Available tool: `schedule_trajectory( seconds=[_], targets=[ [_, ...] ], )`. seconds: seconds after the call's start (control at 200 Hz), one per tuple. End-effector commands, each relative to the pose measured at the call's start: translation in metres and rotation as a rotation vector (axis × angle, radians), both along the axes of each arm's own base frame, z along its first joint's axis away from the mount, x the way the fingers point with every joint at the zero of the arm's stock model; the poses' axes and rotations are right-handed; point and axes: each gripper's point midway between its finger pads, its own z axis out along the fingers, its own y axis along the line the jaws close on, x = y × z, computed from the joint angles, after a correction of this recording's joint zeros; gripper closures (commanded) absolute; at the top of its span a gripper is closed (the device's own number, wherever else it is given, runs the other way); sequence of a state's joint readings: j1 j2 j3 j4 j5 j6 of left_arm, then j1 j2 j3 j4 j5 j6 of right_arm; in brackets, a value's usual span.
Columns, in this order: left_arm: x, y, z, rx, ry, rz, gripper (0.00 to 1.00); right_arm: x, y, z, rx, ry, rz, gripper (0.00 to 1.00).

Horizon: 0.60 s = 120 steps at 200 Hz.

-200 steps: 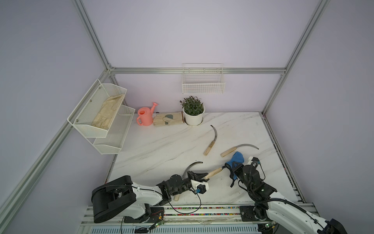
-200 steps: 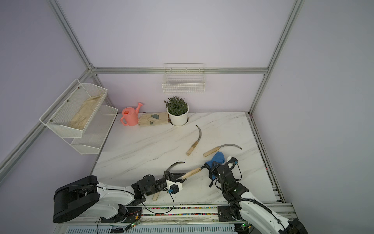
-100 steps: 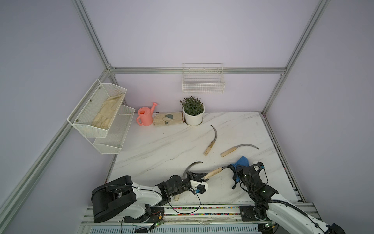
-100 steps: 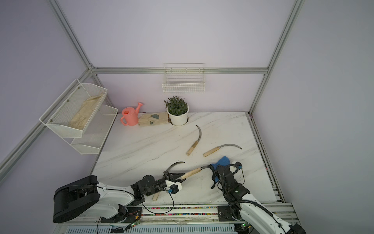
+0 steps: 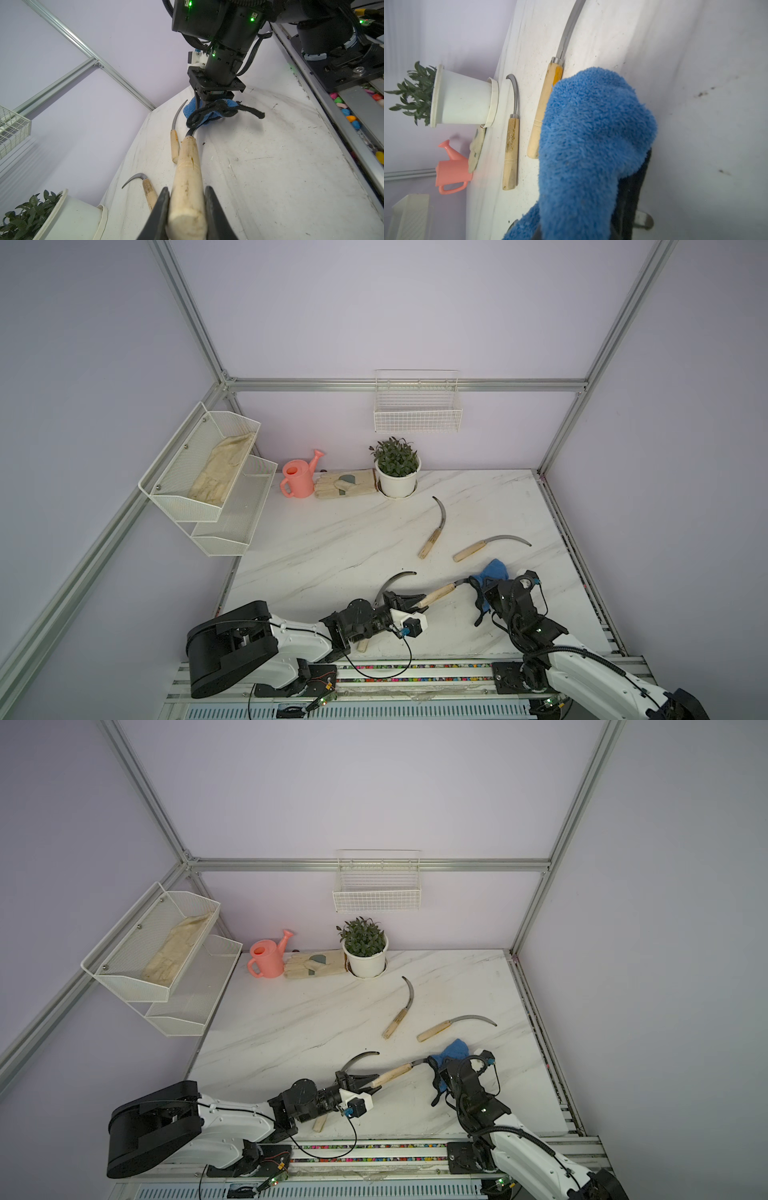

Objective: Wipe small sickles with rags
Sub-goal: Wipe the small sickle.

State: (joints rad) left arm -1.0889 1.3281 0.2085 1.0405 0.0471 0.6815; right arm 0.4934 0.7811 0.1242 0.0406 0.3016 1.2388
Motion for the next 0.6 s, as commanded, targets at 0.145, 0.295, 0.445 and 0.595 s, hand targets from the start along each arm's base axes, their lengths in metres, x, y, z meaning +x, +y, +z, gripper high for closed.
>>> schedule_trajectory(
  seconds=[0.145,0.295,0.445,0.595],
  targets=[
    [0.007,0.007,0.023,-0.079,-0.049,0.045,1.0,0.014,0.096,0.04,0.033,-0.076,0.402,1.0],
    [0.006,0.004,0.02,-0.068,-0.04,0.038,1.0,0.014,0.123,0.055,0.001,-0.139,0.496,1.0],
    [0.007,0.002,0.019,-0.062,-0.023,0.039,1.0,0.007,0.133,0.077,-0.036,-0.193,0.548,1.0],
    [0.016,0.005,0.027,-0.12,0.035,0.091,1.0,0.001,0.108,0.09,-0.086,-0.209,0.482,1.0]
  ],
)
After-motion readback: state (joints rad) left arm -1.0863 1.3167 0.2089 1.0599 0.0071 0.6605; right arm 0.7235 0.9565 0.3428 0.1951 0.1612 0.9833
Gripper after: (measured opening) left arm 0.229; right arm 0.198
